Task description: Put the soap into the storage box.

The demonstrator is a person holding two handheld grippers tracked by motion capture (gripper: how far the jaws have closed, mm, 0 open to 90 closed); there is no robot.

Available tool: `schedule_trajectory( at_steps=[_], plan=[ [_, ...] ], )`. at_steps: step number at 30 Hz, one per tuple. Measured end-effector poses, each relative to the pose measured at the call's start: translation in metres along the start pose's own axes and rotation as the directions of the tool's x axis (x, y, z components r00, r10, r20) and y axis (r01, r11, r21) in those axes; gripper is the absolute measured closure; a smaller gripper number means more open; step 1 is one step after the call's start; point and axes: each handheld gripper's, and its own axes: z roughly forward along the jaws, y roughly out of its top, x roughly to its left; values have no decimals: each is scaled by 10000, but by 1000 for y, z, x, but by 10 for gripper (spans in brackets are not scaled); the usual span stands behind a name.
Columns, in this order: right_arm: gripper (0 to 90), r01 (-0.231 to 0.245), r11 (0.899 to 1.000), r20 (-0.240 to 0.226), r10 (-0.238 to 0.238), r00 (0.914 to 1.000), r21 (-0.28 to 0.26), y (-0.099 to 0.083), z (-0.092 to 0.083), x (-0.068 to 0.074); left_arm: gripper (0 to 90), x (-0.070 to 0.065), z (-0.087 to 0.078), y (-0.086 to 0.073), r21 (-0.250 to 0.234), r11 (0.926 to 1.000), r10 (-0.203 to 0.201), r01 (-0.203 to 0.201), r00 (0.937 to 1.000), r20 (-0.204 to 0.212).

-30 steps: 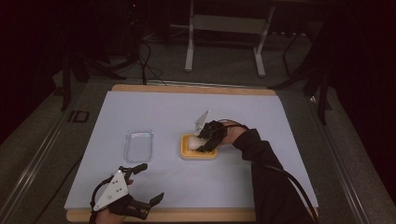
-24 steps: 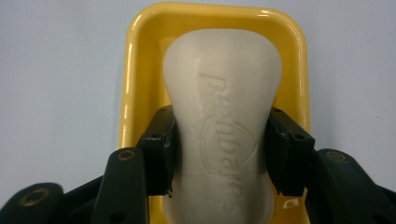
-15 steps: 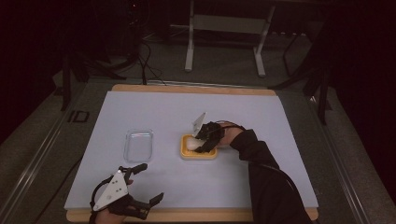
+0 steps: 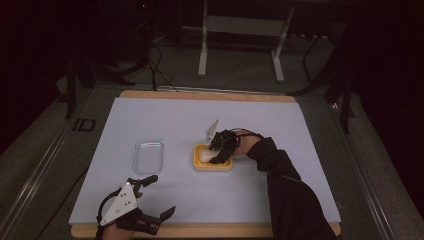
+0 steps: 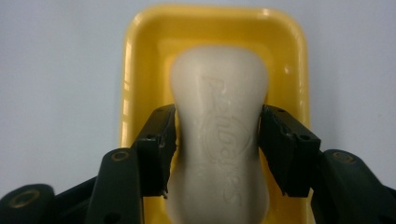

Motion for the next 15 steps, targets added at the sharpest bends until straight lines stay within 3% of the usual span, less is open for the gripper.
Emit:
schedule_trajectory(
  at_steps=[10,15],
  plan=[
    [420,-97,9997,346,104,9993,-219,4,-24,7,11,0,0,0,7,10000,41,-41,10000,-5],
    [374,-762,9959,443,783,9959,-485,0,-37,5,11,-1,0,0,21,10000,85,-85,10000,-17]
  ],
)
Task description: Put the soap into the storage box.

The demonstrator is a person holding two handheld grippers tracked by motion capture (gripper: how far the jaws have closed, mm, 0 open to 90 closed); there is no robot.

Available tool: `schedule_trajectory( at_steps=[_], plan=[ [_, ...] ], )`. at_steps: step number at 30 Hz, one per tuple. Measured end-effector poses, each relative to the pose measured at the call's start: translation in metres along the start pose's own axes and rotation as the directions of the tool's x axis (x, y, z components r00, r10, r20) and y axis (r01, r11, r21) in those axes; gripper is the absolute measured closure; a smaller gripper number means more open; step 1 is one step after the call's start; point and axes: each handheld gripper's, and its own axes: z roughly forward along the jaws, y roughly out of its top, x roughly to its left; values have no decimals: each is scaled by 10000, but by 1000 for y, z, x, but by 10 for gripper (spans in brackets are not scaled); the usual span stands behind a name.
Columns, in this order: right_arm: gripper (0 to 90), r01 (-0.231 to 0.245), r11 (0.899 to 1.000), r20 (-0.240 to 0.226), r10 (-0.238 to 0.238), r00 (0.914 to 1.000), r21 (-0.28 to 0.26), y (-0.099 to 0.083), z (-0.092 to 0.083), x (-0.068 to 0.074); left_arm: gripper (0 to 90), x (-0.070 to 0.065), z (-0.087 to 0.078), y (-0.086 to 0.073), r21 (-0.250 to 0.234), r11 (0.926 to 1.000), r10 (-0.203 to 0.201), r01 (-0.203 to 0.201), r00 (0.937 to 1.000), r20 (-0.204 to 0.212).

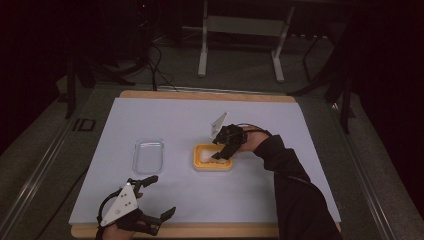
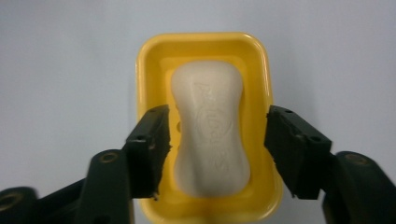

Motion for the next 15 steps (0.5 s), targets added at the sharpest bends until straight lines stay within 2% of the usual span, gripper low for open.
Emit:
schedule_trajectory(
  at_steps=[1,3,5,8,11,13,15],
  plan=[
    [325,-164,9999,42,165,9999,-38,-1,-3,-1,11,0,0,0,15,10000,1,-1,10000,0],
    [278,-632,9979,445,637,9970,-139,-3,-8,-2,11,1,1,0,25,10000,-1,2,10000,-7],
    [183,-1065,9941,753,1077,9913,-194,-5,-13,-3,11,0,1,0,39,10000,16,-16,10000,-12],
    [130,-1226,9921,846,1246,9886,-285,-10,-18,-2,11,0,1,0,39,10000,18,-18,10000,-12],
    [127,-1631,9858,1147,1668,9793,-410,-14,-20,-4,11,0,1,0,44,10000,3,-3,10000,-10],
    [122,-2103,9760,1164,2157,9695,-574,-17,-24,-6,11,0,1,0,52,10000,-3,3,10000,-7],
    [130,-2537,9646,1477,2619,9537,-726,-20,-28,-7,11,0,1,0,36,10000,7,-7,10000,-7]
  ],
)
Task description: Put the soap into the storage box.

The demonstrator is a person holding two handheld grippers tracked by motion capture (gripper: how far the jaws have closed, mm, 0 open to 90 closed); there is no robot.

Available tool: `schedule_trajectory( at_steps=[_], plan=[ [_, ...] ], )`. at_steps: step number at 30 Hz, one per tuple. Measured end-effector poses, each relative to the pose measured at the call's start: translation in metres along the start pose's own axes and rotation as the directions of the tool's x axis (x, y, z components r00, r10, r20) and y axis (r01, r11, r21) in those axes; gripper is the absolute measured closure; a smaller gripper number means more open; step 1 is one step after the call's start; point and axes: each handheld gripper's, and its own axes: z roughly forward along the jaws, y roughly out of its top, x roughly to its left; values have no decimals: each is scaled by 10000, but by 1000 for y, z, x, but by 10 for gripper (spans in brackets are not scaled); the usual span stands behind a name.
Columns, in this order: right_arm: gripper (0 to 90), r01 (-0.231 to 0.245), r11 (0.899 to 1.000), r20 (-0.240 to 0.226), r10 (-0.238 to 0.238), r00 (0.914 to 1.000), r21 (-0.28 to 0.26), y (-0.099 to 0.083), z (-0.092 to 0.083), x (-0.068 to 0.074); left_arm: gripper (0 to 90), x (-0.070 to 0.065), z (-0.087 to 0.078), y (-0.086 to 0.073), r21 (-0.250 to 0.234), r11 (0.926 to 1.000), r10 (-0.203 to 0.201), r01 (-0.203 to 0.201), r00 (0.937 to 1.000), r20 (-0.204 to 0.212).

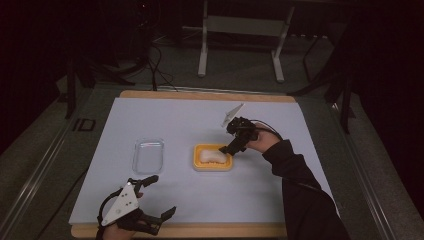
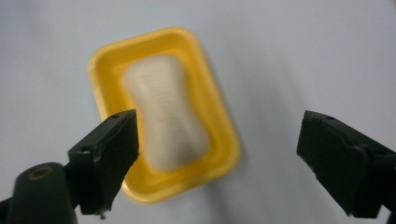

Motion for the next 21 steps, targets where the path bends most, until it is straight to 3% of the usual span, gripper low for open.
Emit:
schedule_trajectory(
  at_steps=[4,6,13,15,18,21],
  plan=[
    [134,-698,9970,538,715,9960,-343,-5,-6,-2,11,0,0,0,4,10000,-12,12,10000,22],
    [132,-1009,9940,163,1017,9947,-428,-10,-10,-2,11,0,0,0,1,10000,-15,15,10000,30],
    [119,-1333,9876,691,1392,9879,-829,-28,-13,8,11,-1,0,0,8,10000,-13,13,10000,35],
    [128,-1620,9809,915,1720,9808,-1074,-34,-16,11,11,-1,1,0,17,10000,-12,12,10000,32],
    [136,-2261,9605,977,2436,9649,-1621,-44,-20,12,11,-1,1,0,14,10000,-17,17,10000,39],
    [140,-2625,9470,886,2821,9553,-1851,-54,-23,13,11,-1,1,0,39,10000,7,-7,10000,57]
  ],
)
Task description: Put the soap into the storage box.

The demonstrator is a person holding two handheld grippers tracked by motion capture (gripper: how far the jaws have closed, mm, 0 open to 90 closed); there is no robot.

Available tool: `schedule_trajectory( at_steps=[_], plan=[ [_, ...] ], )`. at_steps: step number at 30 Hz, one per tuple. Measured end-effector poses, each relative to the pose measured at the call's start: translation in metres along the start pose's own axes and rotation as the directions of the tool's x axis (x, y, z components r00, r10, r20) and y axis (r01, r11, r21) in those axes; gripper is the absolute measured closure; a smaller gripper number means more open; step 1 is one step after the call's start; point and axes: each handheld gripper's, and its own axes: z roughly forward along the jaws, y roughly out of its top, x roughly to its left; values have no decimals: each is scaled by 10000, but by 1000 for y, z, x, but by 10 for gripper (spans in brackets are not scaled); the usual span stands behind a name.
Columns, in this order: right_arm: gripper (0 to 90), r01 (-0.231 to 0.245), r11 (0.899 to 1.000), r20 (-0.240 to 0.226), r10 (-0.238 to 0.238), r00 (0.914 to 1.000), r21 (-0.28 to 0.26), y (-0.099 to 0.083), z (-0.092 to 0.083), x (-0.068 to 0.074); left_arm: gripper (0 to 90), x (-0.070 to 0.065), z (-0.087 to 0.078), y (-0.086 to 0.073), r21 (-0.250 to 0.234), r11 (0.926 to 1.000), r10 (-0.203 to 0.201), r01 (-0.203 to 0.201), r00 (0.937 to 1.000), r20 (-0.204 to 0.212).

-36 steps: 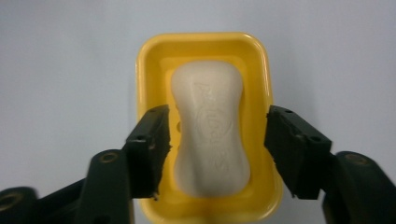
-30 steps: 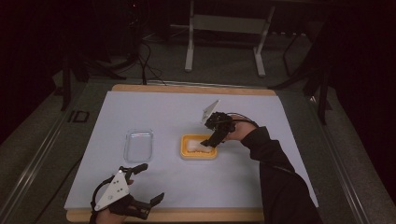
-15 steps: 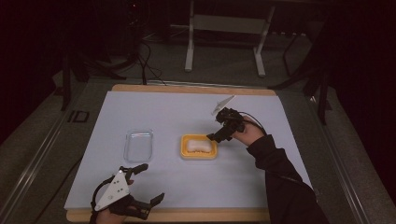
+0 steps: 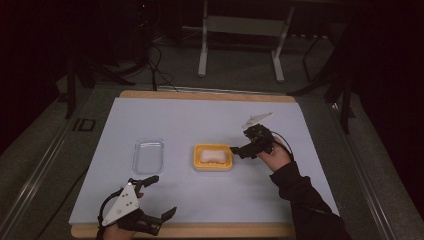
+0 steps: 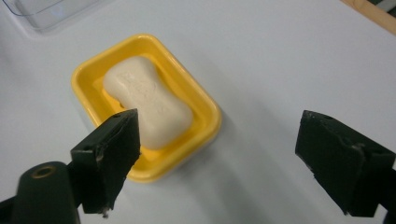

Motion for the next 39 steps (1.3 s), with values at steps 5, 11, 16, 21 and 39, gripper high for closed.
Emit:
schedule_trajectory(
  at_steps=[5,11,16,21,39],
  plan=[
    [140,-52,9999,262,56,9996,-162,-16,-2,-1,11,0,0,0,25,10000,13,-13,10000,9],
    [136,-182,9995,488,193,9986,-240,-28,-9,4,11,0,0,0,26,10000,15,-15,10000,13],
    [134,-454,9977,416,475,9980,-499,-37,-18,10,11,-1,1,0,61,10000,45,-45,10000,19],
    [137,-283,9992,670,300,9973,-266,-47,-20,18,11,-1,1,0,69,10000,53,-53,10000,32],
    [137,-717,9915,1192,846,9893,-1086,-81,-39,33,11,-2,1,0,126,9999,98,-99,9999,71]
  ],
)
